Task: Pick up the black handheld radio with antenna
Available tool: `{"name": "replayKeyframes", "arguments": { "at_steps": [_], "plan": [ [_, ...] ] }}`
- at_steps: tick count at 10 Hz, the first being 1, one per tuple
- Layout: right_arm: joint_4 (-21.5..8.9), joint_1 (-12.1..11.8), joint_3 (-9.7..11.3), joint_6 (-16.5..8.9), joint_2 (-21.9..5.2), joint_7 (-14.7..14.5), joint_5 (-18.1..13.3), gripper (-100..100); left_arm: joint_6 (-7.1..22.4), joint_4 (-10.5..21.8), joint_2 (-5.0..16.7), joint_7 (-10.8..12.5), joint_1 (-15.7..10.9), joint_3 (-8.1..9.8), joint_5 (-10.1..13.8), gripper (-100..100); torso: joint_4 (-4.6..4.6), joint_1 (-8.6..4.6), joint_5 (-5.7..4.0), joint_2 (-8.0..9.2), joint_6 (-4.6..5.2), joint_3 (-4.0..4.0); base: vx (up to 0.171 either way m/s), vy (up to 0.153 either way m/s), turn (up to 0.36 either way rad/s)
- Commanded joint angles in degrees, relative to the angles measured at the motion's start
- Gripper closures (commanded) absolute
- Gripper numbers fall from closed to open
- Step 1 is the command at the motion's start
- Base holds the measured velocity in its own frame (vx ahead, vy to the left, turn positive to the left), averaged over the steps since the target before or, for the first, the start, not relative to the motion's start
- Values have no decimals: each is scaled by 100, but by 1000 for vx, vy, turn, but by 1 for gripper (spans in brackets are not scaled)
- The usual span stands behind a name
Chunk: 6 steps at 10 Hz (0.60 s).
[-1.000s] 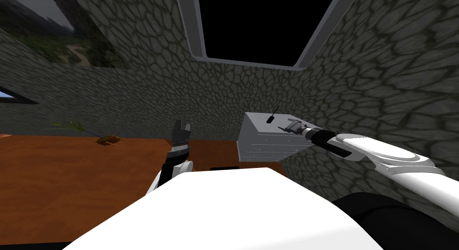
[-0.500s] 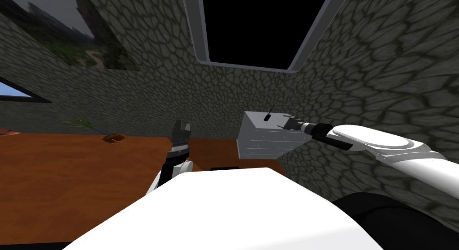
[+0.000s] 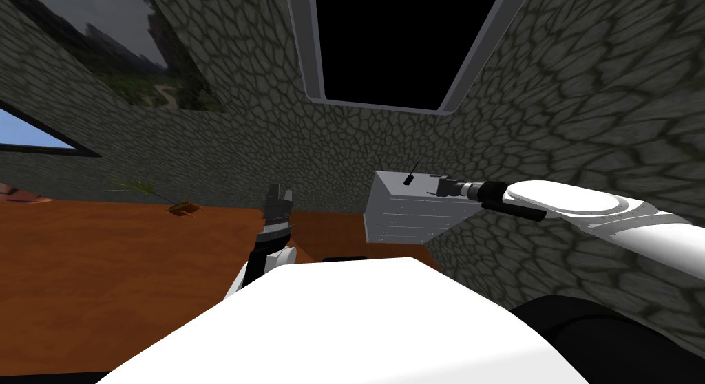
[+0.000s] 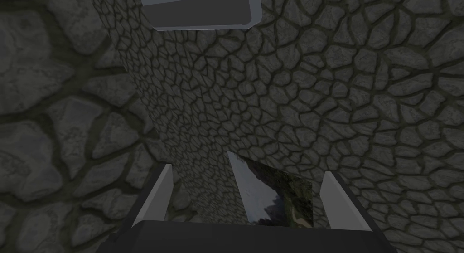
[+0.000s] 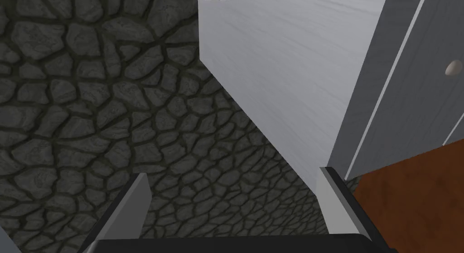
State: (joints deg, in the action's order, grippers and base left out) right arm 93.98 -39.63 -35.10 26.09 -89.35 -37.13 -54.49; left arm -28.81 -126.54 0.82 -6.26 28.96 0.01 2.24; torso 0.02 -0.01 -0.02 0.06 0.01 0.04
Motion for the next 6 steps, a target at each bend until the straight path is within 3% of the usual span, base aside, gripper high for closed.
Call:
{"name": "replayKeyframes", "arguments": {
  "at_steps": [1, 6],
  "plan": [
    [-44, -76, -85, 162, -249, -225, -286, -100, 0, 0, 0, 0, 0, 0, 0, 0, 0, 0, 0, 0, 0, 0, -18, -39, 59],
    [-206, -452, -410, 677, -1089, -836, -1155, -100, 0, 0, 1, 0, 1, 1, 0, 0, -7, -23, -6, -26, -2, -16, 14, -75, 82]
  ]
}}
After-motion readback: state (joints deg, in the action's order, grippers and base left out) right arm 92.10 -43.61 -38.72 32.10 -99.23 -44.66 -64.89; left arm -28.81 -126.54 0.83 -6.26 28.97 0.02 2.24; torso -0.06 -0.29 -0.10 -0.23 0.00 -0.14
